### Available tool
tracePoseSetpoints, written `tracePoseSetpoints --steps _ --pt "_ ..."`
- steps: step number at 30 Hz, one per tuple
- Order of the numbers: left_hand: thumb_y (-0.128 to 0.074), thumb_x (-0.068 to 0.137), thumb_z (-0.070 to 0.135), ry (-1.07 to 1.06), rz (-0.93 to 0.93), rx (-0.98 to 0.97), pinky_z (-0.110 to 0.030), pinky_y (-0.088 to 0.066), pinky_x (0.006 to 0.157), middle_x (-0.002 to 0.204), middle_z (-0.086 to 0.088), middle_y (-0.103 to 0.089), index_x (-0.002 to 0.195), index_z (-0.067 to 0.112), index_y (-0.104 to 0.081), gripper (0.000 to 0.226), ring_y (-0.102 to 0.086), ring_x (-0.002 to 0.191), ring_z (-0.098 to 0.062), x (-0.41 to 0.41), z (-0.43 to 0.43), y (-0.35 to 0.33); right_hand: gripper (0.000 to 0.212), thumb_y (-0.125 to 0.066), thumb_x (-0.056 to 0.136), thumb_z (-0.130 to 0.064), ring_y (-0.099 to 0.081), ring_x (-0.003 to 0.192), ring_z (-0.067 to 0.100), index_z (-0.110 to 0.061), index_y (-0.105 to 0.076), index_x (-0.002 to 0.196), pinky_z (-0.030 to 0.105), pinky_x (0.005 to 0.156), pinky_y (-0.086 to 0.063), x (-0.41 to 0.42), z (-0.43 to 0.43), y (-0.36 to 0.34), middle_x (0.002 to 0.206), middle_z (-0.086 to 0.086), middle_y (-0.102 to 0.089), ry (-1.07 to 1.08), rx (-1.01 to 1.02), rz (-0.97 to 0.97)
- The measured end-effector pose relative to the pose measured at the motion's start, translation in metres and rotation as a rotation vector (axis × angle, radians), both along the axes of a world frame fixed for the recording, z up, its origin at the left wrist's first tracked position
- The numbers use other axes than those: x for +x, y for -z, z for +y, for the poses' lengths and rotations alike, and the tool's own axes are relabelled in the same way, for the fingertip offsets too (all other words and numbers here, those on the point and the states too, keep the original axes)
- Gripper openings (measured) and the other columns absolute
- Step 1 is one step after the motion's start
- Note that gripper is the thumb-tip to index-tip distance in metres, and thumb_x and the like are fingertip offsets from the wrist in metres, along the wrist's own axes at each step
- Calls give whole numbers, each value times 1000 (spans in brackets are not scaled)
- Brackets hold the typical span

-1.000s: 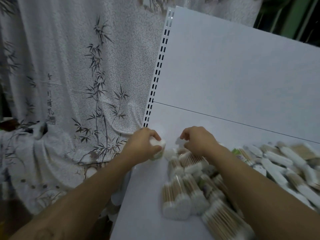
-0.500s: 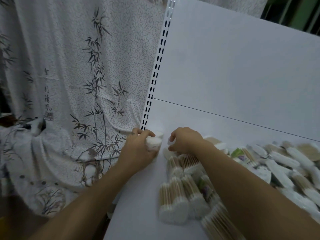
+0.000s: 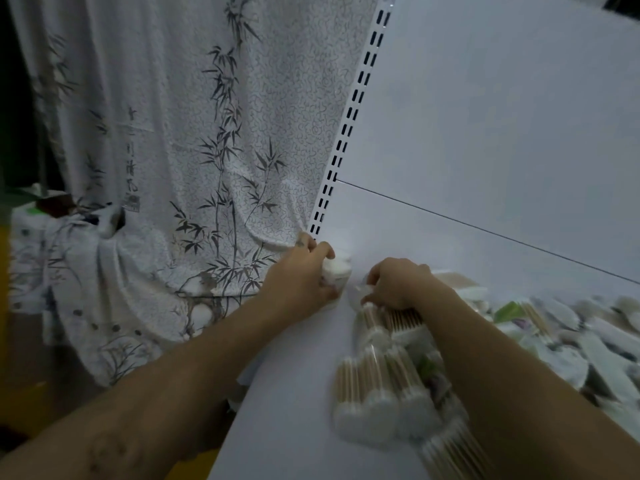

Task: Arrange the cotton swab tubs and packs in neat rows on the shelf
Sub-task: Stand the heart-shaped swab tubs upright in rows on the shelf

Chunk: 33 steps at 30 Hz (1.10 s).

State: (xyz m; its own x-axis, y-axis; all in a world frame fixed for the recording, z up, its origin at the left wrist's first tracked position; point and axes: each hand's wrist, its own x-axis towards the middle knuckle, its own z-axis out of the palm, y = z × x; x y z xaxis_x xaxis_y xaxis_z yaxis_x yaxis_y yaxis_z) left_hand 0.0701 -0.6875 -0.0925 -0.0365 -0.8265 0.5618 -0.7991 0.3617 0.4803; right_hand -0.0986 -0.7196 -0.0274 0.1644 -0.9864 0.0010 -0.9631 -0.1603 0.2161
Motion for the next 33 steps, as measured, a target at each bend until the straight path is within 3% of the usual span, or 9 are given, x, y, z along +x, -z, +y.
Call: tracePoseSetpoints --steps 2,4,8,11,14,19,22,25,33 --pt "-76 77 34 -3 21 17 -35 -49 79 126 -6 -37 126 16 -50 58 -56 99 -27 1 2 0 38 -67 85 -50 -55 114 24 -24 -66 114 38 100 -40 -3 -3 -1 118 -1 -63 -8 -4 -65" --pt "-75 78 37 2 29 15 -36 -48 82 129 -7 -35 129 15 -48 61 -55 102 -28 2 3 0 29 -68 85 -46 -61 100 25 -17 -68 88 33 86 -47 -7 -3 -6 97 4 -66 -25 -50 -217" --pt "-70 84 41 57 52 -40 -35 -45 85 129 -7 -38 127 15 -52 54 -51 110 -26 11 4 -9 41 -67 87 -41 -49 62 20 -4 -61 69 29 59 -36 -11 9 -28 64 8 -51 -29 -204 -641" --pt "-68 86 39 102 68 -15 -36 -42 94 132 -4 -39 131 21 -48 52 -45 117 -23 9 9 -22 47 -69 86 -42 -50 63 21 2 -60 71 29 61 -41 -20 21 -42 66 12 -54 -31 -217 -933" --pt "-68 87 39 190 112 -10 -40 -42 98 137 -2 -40 142 28 -39 63 -44 120 -23 6 16 -37 48 -65 91 -41 -68 80 24 6 -69 93 32 68 -53 -19 38 -51 87 14 -73 -57 -122 -1114" --pt "-73 83 40 385 295 68 -32 -45 87 132 7 -44 144 42 -32 74 -51 107 -9 15 30 -51 29 -61 94 -35 -69 89 20 -9 -72 98 33 77 -55 -7 62 -56 93 5 -74 -199 48 -1108" --pt "-76 83 31 463 269 92 -35 -58 77 117 10 -57 132 38 -49 57 -63 91 -6 27 37 -58 24 -61 95 -28 -69 87 19 -8 -72 100 37 83 -56 -3 71 -54 92 6 -74 -221 93 -1127" --pt "-78 79 23 425 209 77 -26 -55 66 100 9 -60 119 32 -58 45 -61 71 -3 32 43 -55 19 -61 95 -24 -69 94 18 -12 -73 104 36 88 -55 -2 75 -46 98 4 -74 -189 136 -1073" --pt "-80 74 34 278 91 53 -30 -46 75 100 2 -57 118 31 -57 50 -53 81 -13 31 41 -17 20 -67 90 -19 -65 92 7 -21 -70 109 24 84 -49 4 81 -34 97 -7 -69 -152 9 -837"
